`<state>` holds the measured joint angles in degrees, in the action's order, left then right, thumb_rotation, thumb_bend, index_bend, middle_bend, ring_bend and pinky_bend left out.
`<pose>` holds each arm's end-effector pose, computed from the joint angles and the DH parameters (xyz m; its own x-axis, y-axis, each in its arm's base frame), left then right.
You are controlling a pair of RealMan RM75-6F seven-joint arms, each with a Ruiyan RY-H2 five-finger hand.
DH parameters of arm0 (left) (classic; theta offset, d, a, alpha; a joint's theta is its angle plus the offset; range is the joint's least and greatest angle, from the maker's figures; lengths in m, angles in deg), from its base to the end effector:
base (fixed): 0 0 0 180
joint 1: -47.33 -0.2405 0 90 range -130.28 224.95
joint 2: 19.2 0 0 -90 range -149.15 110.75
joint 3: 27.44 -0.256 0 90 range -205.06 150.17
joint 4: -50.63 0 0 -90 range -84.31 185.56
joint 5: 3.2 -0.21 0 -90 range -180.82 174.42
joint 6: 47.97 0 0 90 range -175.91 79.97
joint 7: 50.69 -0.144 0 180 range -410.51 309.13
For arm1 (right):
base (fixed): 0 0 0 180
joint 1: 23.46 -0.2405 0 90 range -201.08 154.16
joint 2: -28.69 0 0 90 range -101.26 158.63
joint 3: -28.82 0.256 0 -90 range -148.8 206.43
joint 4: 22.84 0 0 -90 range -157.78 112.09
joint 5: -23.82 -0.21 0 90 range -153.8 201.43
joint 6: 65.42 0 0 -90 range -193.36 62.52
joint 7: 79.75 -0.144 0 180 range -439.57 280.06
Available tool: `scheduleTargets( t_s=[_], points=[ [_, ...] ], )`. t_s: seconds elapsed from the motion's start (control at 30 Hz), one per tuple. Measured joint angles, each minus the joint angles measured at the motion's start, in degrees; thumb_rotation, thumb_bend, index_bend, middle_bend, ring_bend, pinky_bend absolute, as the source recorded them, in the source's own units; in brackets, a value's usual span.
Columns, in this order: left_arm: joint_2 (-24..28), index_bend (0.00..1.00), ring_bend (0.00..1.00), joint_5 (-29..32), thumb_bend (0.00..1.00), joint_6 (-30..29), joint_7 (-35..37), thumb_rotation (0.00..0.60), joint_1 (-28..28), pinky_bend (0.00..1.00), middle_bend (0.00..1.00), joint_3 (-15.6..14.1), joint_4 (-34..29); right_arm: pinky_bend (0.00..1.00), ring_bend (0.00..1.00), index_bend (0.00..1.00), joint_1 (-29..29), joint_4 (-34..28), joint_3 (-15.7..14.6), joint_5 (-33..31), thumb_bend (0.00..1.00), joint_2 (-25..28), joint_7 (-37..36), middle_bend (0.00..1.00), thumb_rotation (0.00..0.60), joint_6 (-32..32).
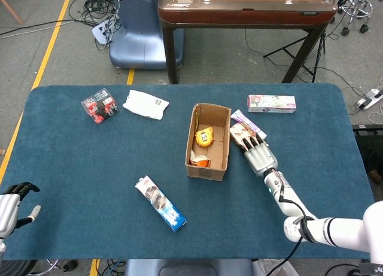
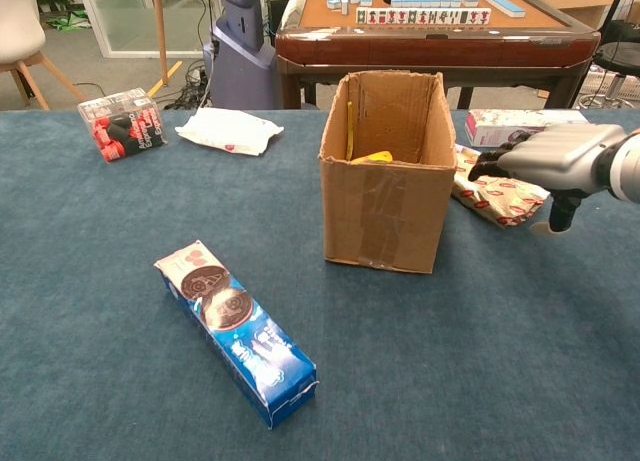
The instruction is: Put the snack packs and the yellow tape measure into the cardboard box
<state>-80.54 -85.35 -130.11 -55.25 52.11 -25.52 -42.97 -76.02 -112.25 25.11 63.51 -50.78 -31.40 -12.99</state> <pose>-0.3237 0.1765 0.1677 0.4826 0.0727 0.8728 0.8720 0.0534 -0.4865 -0.1983 -0.3470 0.0080 0.8419 -0.3249 0.4308 -0.5352 -0.4011 0.7434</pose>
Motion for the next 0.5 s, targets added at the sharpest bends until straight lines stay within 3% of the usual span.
scheduleTargets(
  t_s=[0.5],
  points=[
    [0.1,0.39,0.32,-0.3,0.26,-0.2,0.1,0.6,-0.1,0.62,0.34,-0.1,-0.2,0.02,0.0,0.09,-0.6,-1.6,-2.6,-3.3,0.36,-0.5,4.6,0.01,0.6,0.4]
  ],
)
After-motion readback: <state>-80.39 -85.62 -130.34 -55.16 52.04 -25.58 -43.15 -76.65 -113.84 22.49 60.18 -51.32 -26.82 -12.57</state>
